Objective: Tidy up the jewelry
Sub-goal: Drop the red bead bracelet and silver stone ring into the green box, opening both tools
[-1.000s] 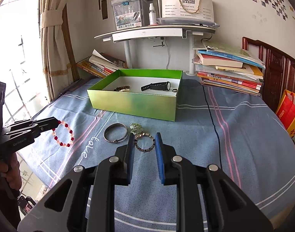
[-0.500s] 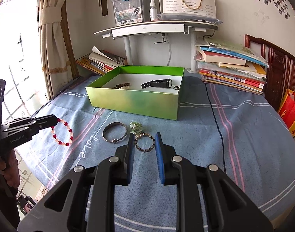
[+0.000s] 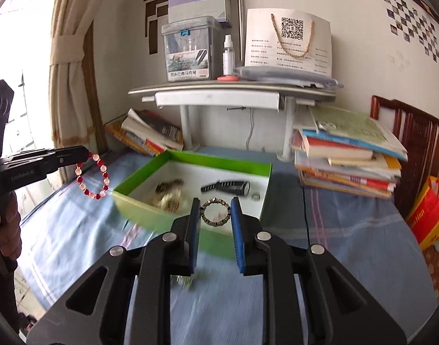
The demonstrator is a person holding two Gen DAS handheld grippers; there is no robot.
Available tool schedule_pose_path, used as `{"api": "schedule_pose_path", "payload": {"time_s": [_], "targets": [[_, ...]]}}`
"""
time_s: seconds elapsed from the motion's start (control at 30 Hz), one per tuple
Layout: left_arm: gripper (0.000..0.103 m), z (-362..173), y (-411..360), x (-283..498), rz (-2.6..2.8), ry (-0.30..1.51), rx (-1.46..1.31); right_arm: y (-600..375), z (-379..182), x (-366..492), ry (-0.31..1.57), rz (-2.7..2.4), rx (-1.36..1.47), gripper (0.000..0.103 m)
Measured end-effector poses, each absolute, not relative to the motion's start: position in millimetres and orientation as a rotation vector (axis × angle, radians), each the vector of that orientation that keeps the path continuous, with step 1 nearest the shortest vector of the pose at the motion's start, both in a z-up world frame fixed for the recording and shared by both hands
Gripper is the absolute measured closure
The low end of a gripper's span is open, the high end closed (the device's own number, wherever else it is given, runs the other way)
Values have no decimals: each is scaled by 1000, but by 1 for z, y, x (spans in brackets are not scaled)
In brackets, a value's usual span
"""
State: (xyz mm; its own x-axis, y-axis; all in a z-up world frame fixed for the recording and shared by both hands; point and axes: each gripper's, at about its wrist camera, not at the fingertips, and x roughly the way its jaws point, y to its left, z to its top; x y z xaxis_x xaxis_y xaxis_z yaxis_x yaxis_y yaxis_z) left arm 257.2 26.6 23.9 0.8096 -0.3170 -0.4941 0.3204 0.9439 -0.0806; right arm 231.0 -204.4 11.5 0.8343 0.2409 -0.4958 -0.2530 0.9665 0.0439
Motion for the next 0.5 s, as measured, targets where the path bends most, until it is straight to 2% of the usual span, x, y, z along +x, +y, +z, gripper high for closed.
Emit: {"api": "schedule_pose_path", "payload": {"time_s": [0.2, 0.5], "targets": [[95, 13, 25, 326, -315, 580, -4, -202, -3, 300, 558, 274, 7, 82], [95, -57, 32, 412, -206, 740, 23, -206, -65, 380, 705, 231, 29, 82]]}}
